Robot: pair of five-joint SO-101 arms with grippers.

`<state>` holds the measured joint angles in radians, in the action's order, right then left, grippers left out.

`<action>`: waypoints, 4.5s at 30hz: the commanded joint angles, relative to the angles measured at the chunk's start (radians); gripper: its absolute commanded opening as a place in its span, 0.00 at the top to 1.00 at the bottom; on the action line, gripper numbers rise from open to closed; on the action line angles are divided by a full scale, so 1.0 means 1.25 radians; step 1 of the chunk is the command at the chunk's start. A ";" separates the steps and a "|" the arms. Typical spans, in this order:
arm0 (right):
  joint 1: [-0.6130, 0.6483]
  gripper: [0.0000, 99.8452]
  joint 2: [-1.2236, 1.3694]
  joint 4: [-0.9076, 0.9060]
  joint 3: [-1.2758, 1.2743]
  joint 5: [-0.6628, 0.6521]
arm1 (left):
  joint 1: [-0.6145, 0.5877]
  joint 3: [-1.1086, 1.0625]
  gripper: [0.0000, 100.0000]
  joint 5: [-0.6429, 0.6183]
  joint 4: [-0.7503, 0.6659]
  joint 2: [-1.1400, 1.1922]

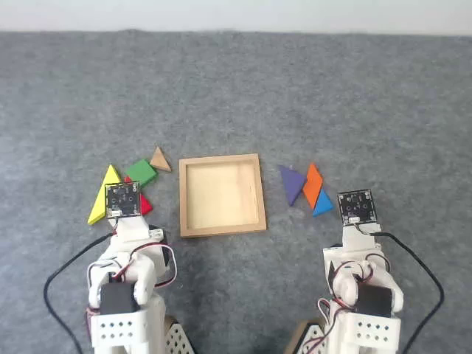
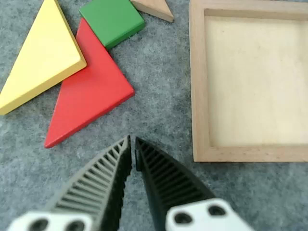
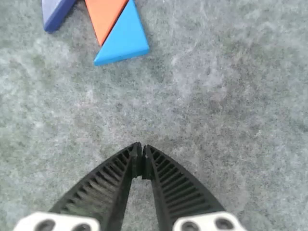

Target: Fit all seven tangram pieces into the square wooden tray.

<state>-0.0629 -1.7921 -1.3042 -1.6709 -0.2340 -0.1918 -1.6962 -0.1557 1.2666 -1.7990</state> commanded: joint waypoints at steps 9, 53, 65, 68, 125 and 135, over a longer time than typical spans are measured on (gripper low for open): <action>0.004 0.98 -0.017 -0.003 -0.010 -0.009 | -0.002 0.012 0.99 -0.004 -0.001 -0.017; 0.004 0.98 -0.017 -0.003 -0.010 -0.009 | -0.002 0.012 0.99 -0.004 -0.001 -0.017; 0.004 0.98 -0.017 -0.003 -0.010 -0.009 | -0.002 0.012 0.99 -0.004 -0.001 -0.017; 0.004 0.98 -0.017 -0.003 -0.010 -0.009 | -0.002 0.012 0.99 -0.004 -0.001 -0.017; 0.303 0.84 0.721 0.257 0.599 0.335 | 0.000 0.012 0.99 -0.004 -0.001 -0.017; 0.376 0.78 1.329 0.269 0.964 0.086 | -0.004 0.012 0.99 -0.004 -0.001 -0.017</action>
<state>0.4204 -0.3560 -0.9897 -0.6690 0.1036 -0.1918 -1.6962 -0.1557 1.2666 -1.7990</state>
